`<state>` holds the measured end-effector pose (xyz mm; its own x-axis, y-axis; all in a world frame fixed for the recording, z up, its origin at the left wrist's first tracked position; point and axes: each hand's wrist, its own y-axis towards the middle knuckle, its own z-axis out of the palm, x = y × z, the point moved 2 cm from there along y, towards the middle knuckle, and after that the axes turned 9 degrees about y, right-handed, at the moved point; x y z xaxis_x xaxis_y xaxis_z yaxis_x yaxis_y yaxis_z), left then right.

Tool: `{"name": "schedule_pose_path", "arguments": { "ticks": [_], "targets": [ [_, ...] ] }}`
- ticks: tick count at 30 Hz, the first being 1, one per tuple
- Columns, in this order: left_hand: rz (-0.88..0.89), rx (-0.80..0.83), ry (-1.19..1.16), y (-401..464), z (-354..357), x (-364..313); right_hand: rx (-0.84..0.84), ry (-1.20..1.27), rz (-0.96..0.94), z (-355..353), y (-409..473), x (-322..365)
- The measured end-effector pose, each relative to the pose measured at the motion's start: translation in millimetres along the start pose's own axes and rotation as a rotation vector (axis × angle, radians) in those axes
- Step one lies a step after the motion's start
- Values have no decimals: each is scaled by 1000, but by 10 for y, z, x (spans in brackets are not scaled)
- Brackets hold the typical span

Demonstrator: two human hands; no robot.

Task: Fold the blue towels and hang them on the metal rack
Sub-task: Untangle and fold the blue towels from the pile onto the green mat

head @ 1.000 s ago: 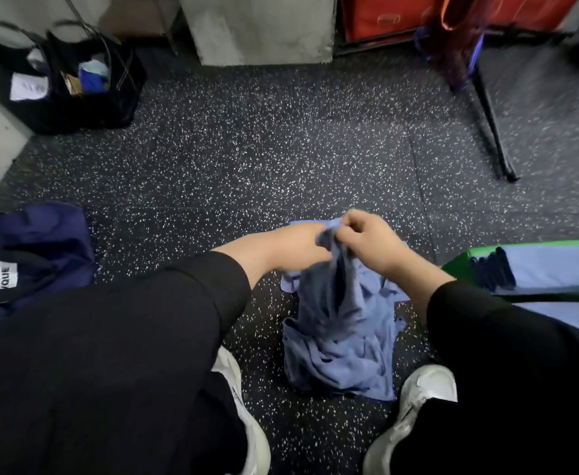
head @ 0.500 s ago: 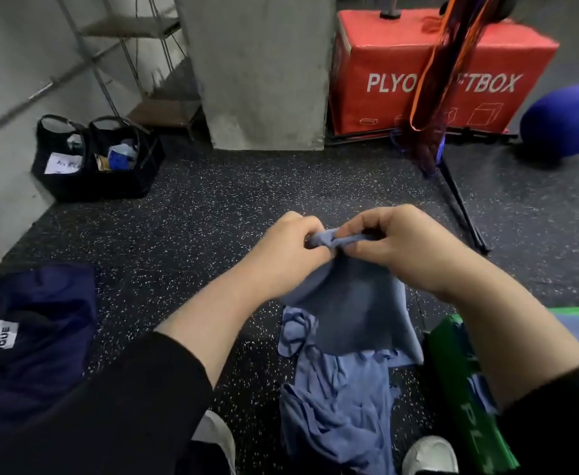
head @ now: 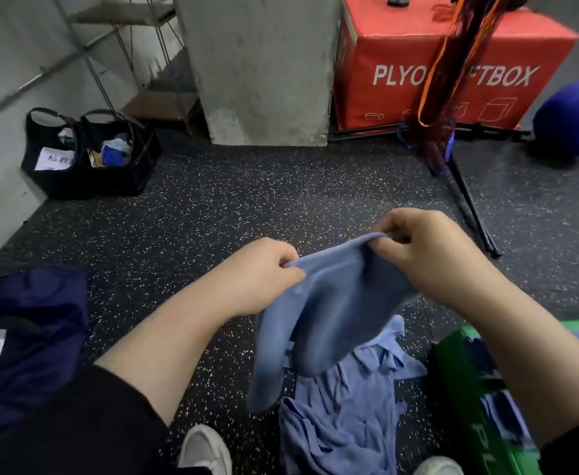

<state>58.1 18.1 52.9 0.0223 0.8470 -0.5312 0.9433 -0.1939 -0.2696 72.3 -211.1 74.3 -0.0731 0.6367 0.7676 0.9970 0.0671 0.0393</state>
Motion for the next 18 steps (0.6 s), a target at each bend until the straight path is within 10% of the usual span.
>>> {"name": "schedule_pose_path", "arguments": {
  "ticks": [7,18],
  "targets": [
    [114,-121,-151,-9,76,-195,393,179,-28,138,-75,68],
    [63,14,-139,-26,110,-112,-13,15,-37,77,-38,11]
  ]
}}
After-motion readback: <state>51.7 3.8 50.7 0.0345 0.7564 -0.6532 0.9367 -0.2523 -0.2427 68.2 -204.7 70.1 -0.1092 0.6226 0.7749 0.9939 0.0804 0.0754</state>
